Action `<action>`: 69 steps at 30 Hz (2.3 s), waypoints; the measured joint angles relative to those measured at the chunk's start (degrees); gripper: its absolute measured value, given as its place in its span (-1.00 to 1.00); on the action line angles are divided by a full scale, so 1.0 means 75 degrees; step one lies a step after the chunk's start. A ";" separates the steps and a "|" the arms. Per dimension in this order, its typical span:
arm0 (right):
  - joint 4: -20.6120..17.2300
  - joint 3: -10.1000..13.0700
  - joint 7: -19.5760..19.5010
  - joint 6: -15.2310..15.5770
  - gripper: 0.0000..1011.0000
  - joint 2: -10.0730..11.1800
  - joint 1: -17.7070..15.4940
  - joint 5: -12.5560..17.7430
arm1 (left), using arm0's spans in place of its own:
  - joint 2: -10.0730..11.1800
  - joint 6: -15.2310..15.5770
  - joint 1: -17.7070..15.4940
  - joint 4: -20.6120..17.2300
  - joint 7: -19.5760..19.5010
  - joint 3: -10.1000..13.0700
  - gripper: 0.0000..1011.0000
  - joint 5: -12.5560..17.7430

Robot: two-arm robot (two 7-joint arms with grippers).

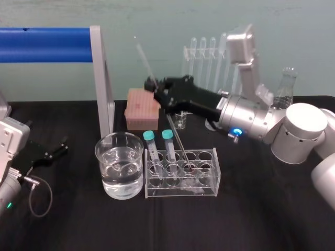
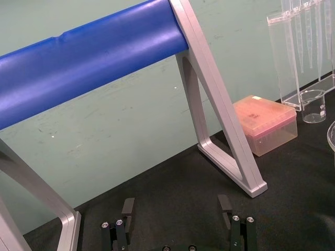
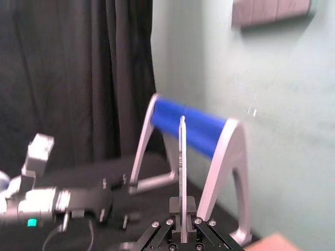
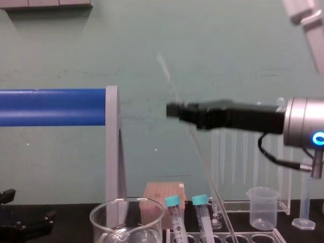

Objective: Hold the thermometer with one hand and immerse one end into the beaker, then reinsert it into the test tube rack.

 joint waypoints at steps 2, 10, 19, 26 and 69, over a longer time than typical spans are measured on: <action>-0.0063 0.0127 0.0019 -0.0149 -0.89 -0.0019 -0.0048 0.0119 | 0.0000 0.0000 0.0000 0.0000 0.0000 0.0000 0.99 0.0000; -0.0414 0.0858 0.0323 -0.0514 -0.89 -0.0133 -0.0375 0.1407 | 0.0000 0.0000 0.0000 0.0000 0.0000 0.0000 0.99 0.0000; -0.0280 0.0892 0.0655 -0.0516 -0.89 -0.0154 0.0282 0.1857 | 0.0000 0.0000 0.0000 0.0000 0.0000 0.0000 0.99 0.0000; 0.0214 0.0605 0.1329 -0.0607 -0.89 -0.0512 0.1206 0.2031 | 0.0000 0.0000 0.0000 0.0000 0.0000 0.0000 0.99 0.0000; 0.3336 -0.0896 0.2869 -0.1446 -0.89 -0.1879 0.1703 0.1556 | 0.0000 0.0000 0.0000 0.0000 0.0000 0.0000 0.99 0.0000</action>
